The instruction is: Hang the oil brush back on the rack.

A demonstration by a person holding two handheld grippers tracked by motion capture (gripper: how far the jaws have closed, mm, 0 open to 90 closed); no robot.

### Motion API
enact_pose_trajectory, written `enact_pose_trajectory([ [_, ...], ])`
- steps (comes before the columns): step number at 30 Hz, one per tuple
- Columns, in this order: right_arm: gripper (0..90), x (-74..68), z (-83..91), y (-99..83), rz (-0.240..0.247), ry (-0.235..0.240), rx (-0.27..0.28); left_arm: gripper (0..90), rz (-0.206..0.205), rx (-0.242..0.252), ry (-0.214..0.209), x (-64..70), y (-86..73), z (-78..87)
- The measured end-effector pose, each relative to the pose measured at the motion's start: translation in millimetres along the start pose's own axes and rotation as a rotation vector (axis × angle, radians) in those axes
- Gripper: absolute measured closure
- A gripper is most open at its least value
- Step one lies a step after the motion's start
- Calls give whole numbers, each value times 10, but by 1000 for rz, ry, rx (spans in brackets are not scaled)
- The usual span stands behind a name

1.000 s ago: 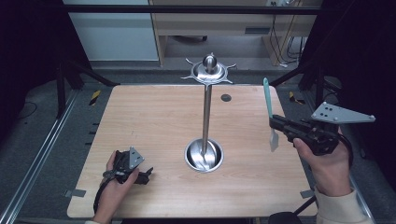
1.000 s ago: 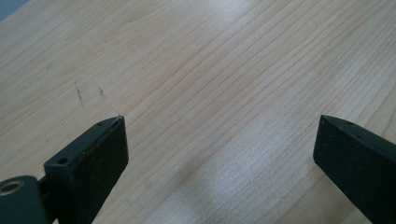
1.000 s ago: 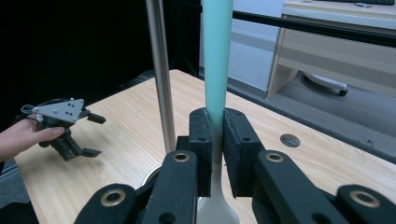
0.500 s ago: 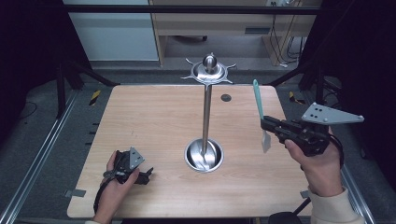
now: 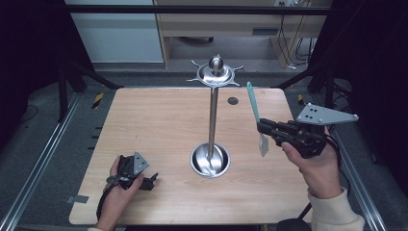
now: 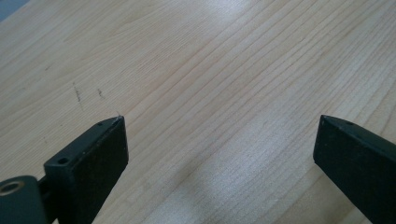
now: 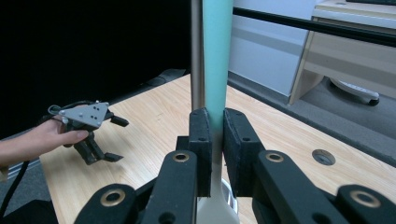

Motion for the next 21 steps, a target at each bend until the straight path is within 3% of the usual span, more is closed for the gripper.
enact_pose_trajectory([
  [21, 823, -36, -101, 27, 2, 22, -32, 28, -1, 0, -1, 4, 0, 1],
])
Point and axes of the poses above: each handheld gripper's, and its own axes: z roughly backward along the jaws, y roughly out of its top, x roughly to its right, the point moved 10 cm from there along -z, roughly forward along the jaws, and after that the axes turned 12 degrees about z, right-handed, at the moved point
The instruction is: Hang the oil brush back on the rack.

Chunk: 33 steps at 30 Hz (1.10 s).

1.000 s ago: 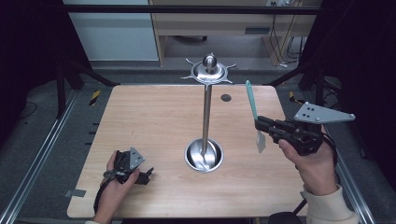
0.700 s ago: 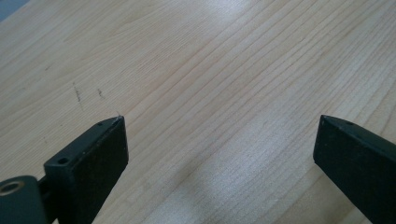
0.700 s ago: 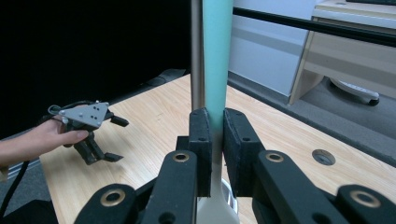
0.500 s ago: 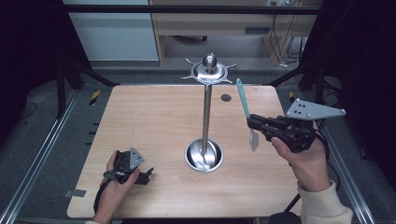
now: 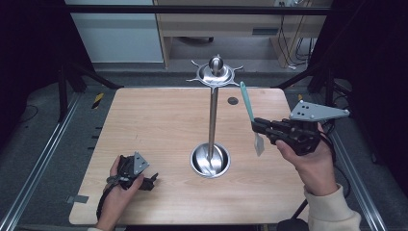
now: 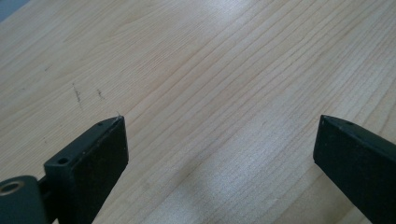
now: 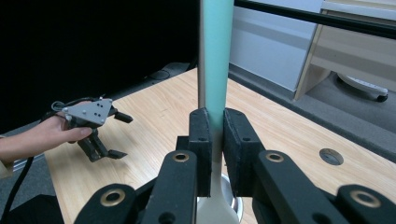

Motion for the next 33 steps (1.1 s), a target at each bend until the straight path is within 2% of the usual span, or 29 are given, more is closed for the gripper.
enact_pose_trajectory([
  [17, 824, -24, -164, -23, -27, 13, 12, 29, -7, -4, 0, 5, -4, -5],
  [24, 824, -37, -294, -13, -38, 12, 40, 29, -14, -6, 3, 11, -6, -6],
  [33, 824, -47, -366, -29, -43, -9, 78, 28, -12, -3, 3, 16, -2, -5],
])
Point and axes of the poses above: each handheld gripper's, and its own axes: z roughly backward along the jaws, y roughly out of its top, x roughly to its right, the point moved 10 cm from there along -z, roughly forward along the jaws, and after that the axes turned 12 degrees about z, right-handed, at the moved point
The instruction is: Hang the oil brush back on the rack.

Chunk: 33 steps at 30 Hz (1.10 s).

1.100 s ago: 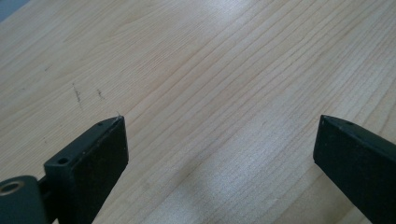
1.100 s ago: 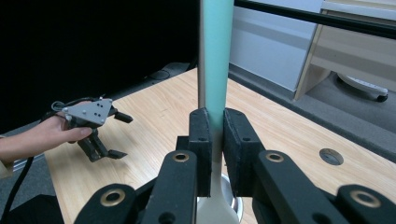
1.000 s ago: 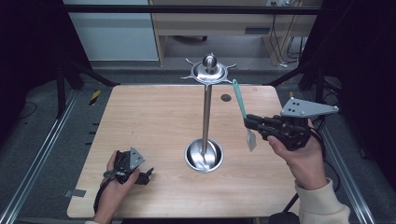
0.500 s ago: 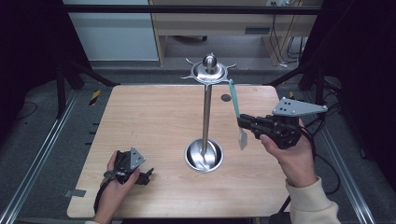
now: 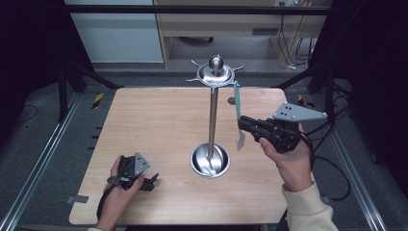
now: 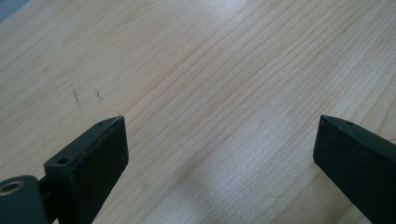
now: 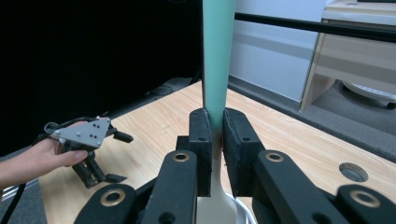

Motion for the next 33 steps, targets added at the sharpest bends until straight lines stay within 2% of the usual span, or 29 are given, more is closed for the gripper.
enact_pose_trajectory([
  [9, 823, 3, -18, -11, 1, -14, 22, 28, -4, -5, -3, 8, -5, -4],
  [33, 822, 5, -45, -9, 3, -10, 20, 29, -4, -6, -3, 8, -8, -3],
])
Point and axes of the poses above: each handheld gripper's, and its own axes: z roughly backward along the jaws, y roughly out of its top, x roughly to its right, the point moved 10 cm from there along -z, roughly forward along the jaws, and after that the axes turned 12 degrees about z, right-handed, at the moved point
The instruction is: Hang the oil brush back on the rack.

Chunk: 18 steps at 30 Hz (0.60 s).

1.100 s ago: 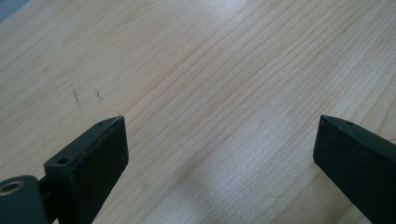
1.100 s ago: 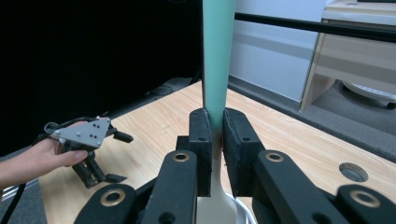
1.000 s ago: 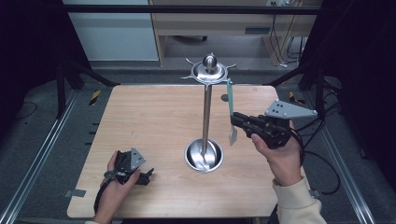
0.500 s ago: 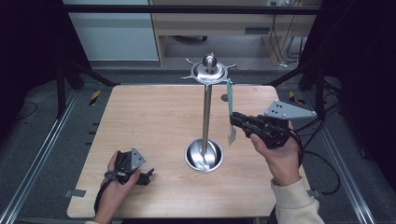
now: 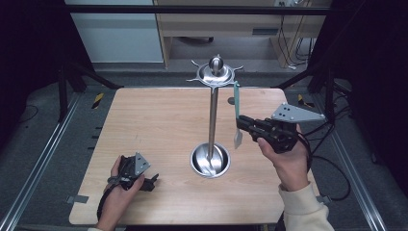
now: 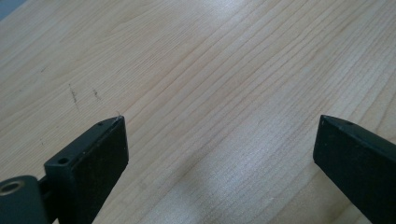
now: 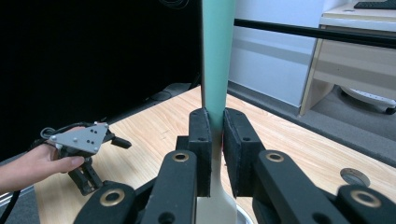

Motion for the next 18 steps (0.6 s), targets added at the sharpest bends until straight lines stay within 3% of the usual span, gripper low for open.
enact_pose_trajectory([
  [18, 797, 1, -27, 4, 3, 0, 3, 29, 4, 3, 0, 1, 1, 0],
])
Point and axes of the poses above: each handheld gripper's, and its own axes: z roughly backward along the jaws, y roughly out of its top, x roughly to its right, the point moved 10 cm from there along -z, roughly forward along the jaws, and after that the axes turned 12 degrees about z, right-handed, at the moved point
